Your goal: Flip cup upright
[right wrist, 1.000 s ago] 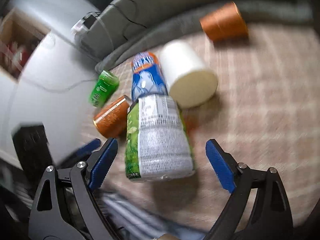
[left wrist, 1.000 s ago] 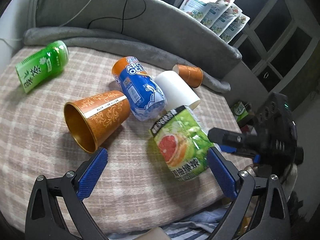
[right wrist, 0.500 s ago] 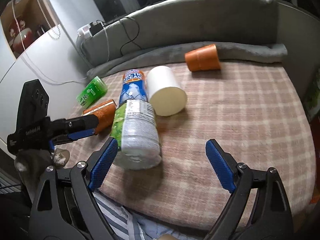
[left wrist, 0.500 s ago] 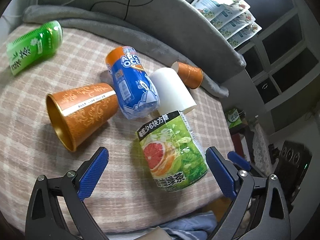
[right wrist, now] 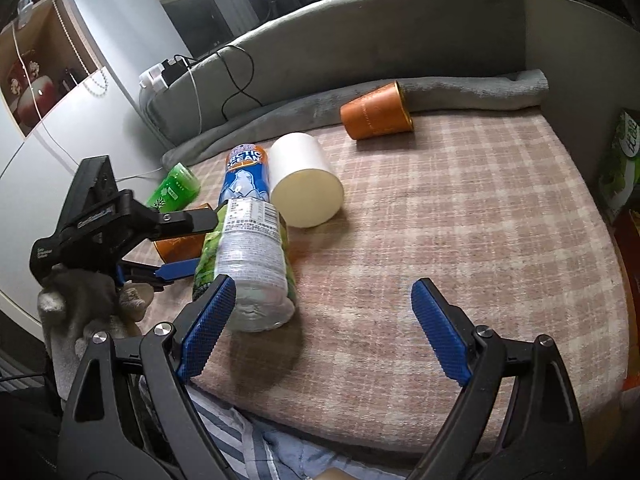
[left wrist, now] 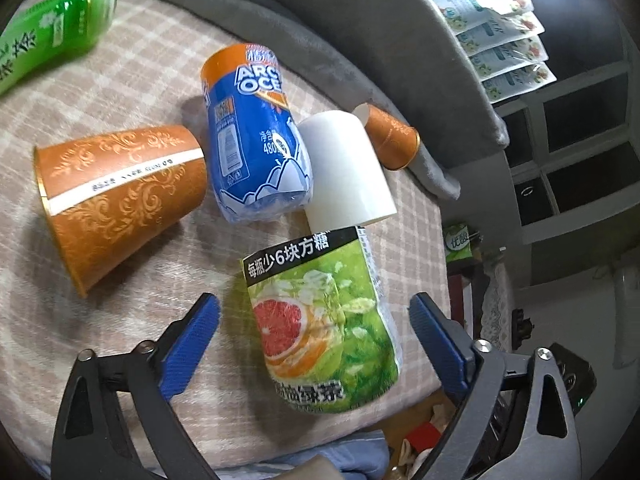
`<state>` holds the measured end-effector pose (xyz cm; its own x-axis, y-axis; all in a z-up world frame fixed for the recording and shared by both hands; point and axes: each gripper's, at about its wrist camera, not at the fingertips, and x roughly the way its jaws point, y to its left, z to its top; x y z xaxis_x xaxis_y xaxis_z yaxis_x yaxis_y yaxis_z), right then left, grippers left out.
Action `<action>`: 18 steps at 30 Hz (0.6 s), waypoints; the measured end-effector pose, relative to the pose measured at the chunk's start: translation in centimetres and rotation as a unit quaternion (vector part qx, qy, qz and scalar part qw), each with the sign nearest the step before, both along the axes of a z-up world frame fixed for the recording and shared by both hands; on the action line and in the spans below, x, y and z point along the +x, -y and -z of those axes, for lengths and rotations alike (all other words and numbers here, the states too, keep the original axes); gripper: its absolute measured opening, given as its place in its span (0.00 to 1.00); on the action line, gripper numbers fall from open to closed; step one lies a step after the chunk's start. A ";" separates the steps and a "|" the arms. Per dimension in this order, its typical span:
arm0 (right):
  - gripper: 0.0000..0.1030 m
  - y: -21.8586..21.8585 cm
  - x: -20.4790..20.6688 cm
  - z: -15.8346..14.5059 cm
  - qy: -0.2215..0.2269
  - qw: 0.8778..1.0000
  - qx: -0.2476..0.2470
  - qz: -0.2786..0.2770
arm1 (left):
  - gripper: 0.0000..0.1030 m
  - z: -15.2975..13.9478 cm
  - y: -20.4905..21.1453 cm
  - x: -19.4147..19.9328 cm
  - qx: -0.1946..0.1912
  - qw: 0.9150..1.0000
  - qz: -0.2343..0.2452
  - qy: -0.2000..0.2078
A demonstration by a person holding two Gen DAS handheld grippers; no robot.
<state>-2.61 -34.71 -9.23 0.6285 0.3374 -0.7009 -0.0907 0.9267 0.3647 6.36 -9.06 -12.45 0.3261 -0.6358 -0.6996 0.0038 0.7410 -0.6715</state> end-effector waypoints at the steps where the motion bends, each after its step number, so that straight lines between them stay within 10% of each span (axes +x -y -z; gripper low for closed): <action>1: 0.89 0.1 0.0 0.0 0.001 1.000 -0.001 0.001 | 0.91 0.2 0.1 0.2 -0.003 1.000 -0.002 -0.005; 18: 0.89 0.7 0.3 0.7 -0.001 1.000 -0.008 0.009 | 0.78 1.5 0.9 1.4 -0.015 0.999 -0.004 -0.031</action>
